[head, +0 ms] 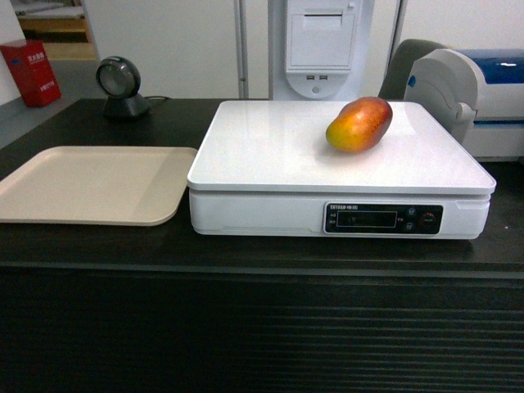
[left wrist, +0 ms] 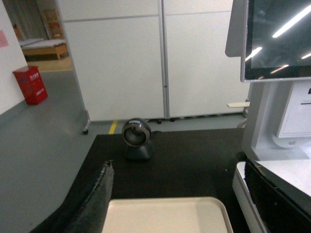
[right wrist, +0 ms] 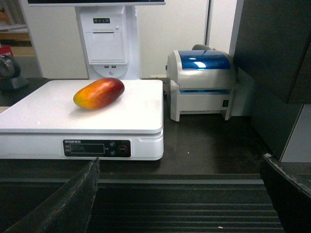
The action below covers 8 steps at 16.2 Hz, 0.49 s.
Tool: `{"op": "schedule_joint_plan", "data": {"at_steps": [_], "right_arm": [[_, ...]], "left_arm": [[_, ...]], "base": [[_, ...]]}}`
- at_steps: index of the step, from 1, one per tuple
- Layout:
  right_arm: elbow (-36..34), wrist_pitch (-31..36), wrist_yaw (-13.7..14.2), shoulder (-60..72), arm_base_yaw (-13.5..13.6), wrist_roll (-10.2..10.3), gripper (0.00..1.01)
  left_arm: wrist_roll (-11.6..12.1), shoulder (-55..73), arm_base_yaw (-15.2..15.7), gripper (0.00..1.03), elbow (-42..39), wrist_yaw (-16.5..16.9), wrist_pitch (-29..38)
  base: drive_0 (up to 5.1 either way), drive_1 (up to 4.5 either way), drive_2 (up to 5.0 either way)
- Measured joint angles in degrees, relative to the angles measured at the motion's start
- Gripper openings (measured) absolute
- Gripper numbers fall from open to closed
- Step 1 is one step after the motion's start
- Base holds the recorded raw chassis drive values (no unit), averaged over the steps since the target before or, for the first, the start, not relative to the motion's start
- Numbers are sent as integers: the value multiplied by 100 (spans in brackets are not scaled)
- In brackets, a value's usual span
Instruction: Place dark red mango on scale at checkout
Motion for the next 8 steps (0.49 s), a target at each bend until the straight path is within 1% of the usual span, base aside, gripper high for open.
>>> {"op": "schedule_joint_plan", "data": {"at_steps": [1,4,5,6,7,8], "right_arm": [[0,2,0,0,0,0,98],[0,2,-2,0,0,0,98],[0,0,-2,0,0,0,98],[0,0,-2,0,0,0,98],[0,2,-2,0,0,0,98],[0,0,0,0,0,0,98]], "left_arm": [[-20,-116,2,77,-201,-9,79],[-138,-859,-87,45,-1735,-76,756],[-142,-1084,-203,32,-2227,-190,922],[-146,-1270,-354,21,-2575,-350,1032],[-146,-1469,-409,10,-2865,-350,1152],[-166,-1698,-413,2,-3167,-361,1261]], "base": [[0,0,0],[0,0,0],[0,0,0],[0,0,0],[0,0,0],[0,0,0]]}}
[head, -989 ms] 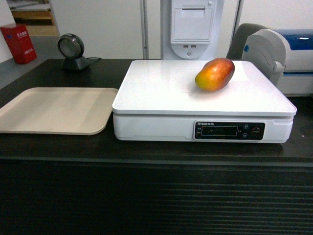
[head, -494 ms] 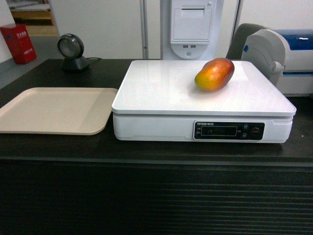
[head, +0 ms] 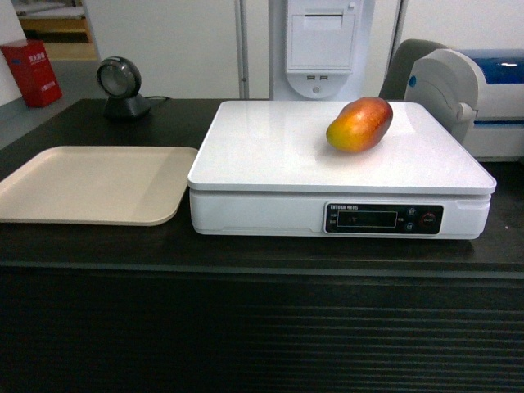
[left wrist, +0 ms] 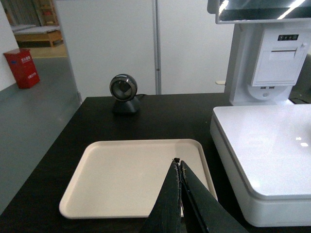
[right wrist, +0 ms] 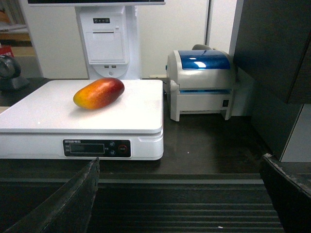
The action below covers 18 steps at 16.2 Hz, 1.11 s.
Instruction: Place dark red mango on scale at checkout
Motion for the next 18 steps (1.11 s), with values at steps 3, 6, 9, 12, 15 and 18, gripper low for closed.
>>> {"op": "schedule_joint_plan", "data": {"at_steps": [3,6,9,12,15,18], "right_arm": [[0,0,-2,0,0,0,98],[0,0,-2,0,0,0,98],[0,0,-2,0,0,0,98],[0,0,-2,0,0,0,98],[0,0,-2,-2,0,0,98],[0,2,-2,0,0,0,98]], "left_arm": [[2,-586,15,2,-765,-17,66],[2,-1213,15,2,-1261,-24,0],[2,-1784,15,2,-1613,-28,-280],[2,-2389,15,2,-1853,-28,-621],[2,-2966,15,2,-2002,-28,-1047],[2,-3342,15,2,-2221,-28,-1193]], "base": [[0,0,0],[0,0,0],[0,0,0],[0,0,0],[0,0,0],[0,0,0]]}}
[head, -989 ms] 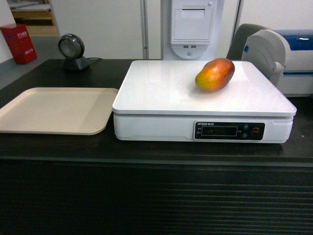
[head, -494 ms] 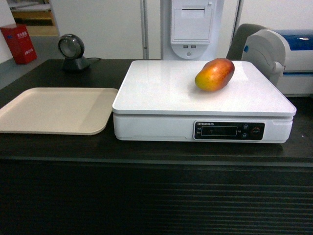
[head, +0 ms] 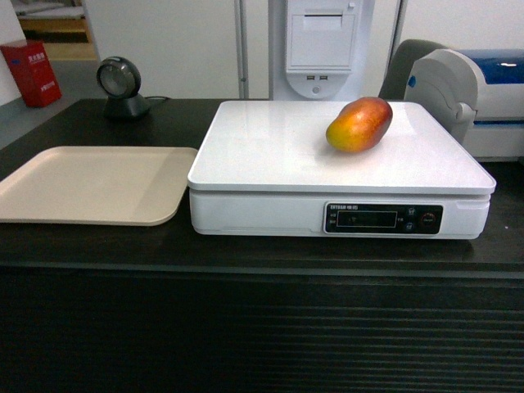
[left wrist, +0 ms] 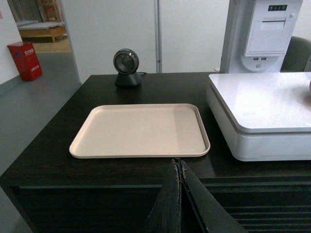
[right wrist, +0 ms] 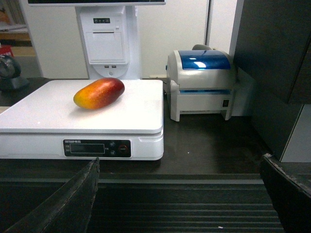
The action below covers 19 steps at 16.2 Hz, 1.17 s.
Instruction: Place dark red mango on scale at checkout
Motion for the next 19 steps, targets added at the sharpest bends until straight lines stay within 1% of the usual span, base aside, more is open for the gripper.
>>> {"op": "schedule_joint_plan", "data": {"at_steps": [7,10,13,14,15,16,18,19], "right_arm": [[0,-2,0,0,0,0,98],[0,-2,0,0,0,0,98],[0,-2,0,0,0,0,98],[0,-2,0,0,0,0,98],[0,-2,0,0,0,0,98],[0,-4,-2,0,0,0,98],[0,-2,0,0,0,0,98],[0,-2,0,-2,0,0,98]], "left_arm": [[0,-1244,0,2,0,-2,-1147],[0,-1580,0,2,0,-2,-1480],[0,-1722,0,2,0,-2,-1652],[0,-1860,0,2,0,-2,-1819],[2,-2387,0,2,4,11,-2616],[0,-2712,0,2,44,-15,-2629],[0,-2712,0,2,4,-4,-2710],[-11,-2712,0,11,4,-4,-2710]], "base": [[0,0,0],[0,0,0],[0,0,0],[0,0,0],[0,0,0],[0,0,0],[0,0,0],[0,0,0]]}}
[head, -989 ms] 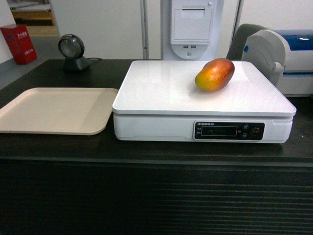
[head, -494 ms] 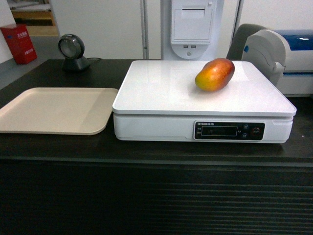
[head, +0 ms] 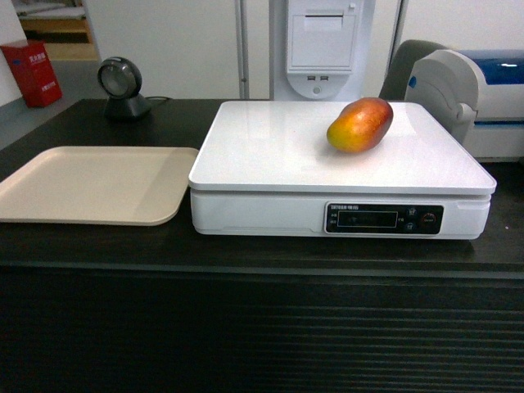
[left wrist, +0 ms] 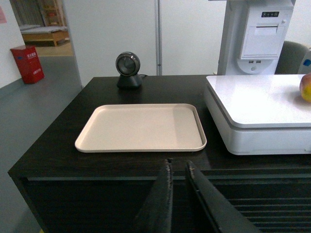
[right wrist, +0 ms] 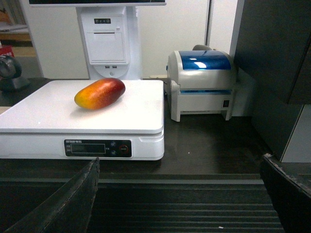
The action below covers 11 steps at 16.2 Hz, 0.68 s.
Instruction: Place dark red mango on scale at checkout
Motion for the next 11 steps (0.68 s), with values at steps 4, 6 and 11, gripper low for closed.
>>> {"op": "schedule_joint_plan", "data": {"at_steps": [4,6,11], "right_arm": [[0,0,0,2,0,0,98],[0,0,0,2,0,0,98],[0,0,0,2,0,0,98]], "left_arm": [[0,0,0,29,0,0,0],[0,0,0,38,0,0,0],[0,0,0,62,0,0,0]], "base": [[0,0,0],[0,0,0],[0,0,0]]}}
